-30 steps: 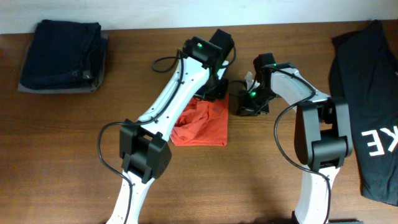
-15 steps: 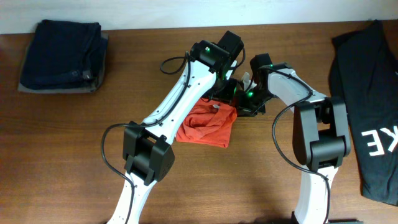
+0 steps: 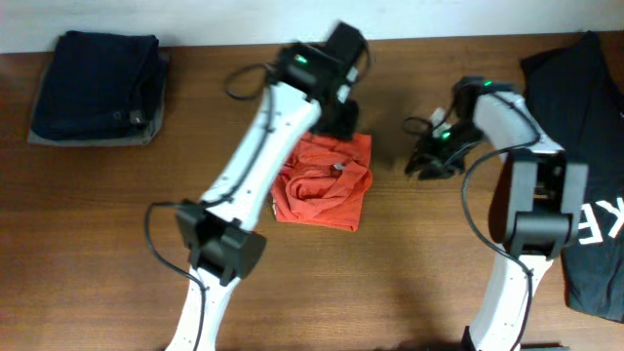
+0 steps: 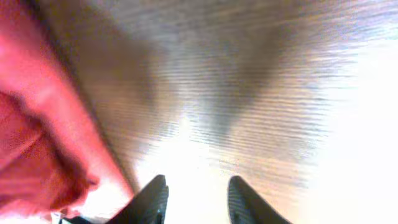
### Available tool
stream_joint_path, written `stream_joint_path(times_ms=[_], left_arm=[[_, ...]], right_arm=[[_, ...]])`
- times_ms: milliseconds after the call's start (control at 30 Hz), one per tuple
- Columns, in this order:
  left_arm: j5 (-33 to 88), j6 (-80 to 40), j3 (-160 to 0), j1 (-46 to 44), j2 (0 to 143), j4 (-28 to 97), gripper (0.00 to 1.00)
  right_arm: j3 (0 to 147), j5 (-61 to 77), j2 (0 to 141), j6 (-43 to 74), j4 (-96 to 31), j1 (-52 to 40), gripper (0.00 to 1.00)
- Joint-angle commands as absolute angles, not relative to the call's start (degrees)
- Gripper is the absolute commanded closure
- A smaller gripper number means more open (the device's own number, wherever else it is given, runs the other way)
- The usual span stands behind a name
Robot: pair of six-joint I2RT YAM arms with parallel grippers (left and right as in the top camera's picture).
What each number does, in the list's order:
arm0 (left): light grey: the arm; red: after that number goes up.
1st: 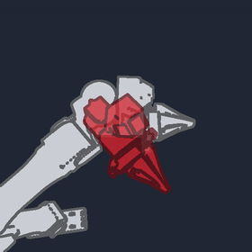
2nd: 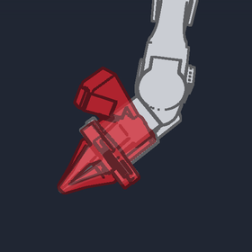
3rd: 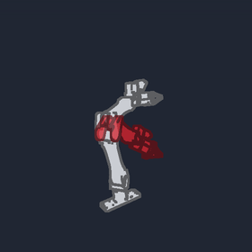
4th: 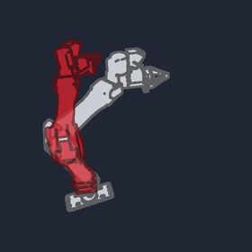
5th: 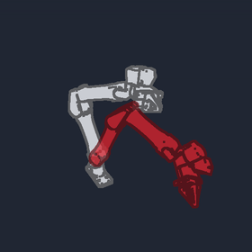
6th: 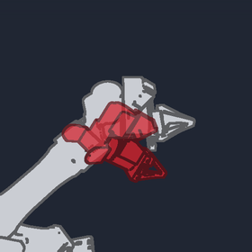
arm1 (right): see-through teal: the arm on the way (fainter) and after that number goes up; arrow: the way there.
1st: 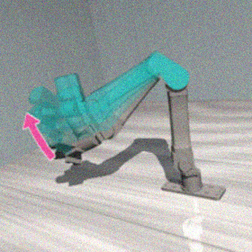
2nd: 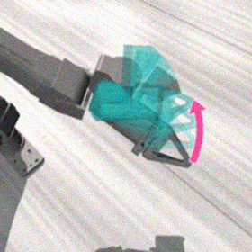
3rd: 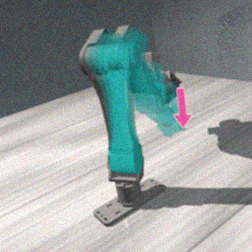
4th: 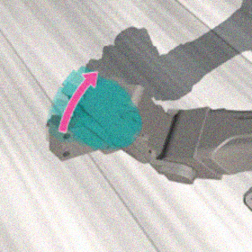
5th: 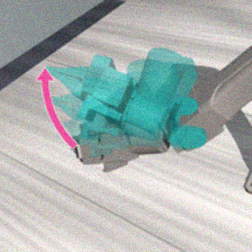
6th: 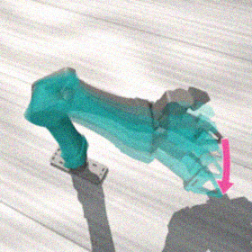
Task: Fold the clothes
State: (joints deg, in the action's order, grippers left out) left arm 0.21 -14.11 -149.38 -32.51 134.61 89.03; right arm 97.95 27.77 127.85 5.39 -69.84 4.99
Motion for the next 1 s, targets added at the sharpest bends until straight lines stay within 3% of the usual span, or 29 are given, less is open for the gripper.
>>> stream_joint_path(times_ms=[0, 200, 367, 533, 767, 800, 967], left_arm=[[-3.84, -15.09, -154.06, -25.21, 134.1, 92.25, 0.27], [3.62, -13.8, -150.71, -15.88, 134.13, 96.71, 0.25], [0.36, -13.72, -146.56, -12.12, 134.13, 96.31, 0.23], [0.05, -15.44, -144.64, -6.61, 134.13, 95.02, 0.14], [-0.01, -15.4, -143.63, -3.42, 134.13, 94.96, 0.13], [-0.01, -15.4, -143.48, -3.09, 134.13, 95.0, 0.08], [-0.25, -15.38, -143.44, -3.09, 134.13, 94.98, 0.07]], right_arm=[[107.13, 31.33, 127.2, -2.76, -74.94, 6.15, 0.6], [120.25, 31.29, 127.0, -3.03, -78.17, 2.46, 0.59], [123.24, 29.71, 127.0, -2.2, -75.18, -4.38, 0.59], [123.24, 16.99, 127.02, 1.1, -69.32, -13.78, 0.6], [123.22, -0.51, 127.07, 5.15, -66.08, -25.8, 0.64], [123.22, -5.96, 127.2, 8.82, -66.06, -28.69, 0.65], [123.22, -9.52, 128.68, 19.25, -65.49, -33.45, 0.55]])
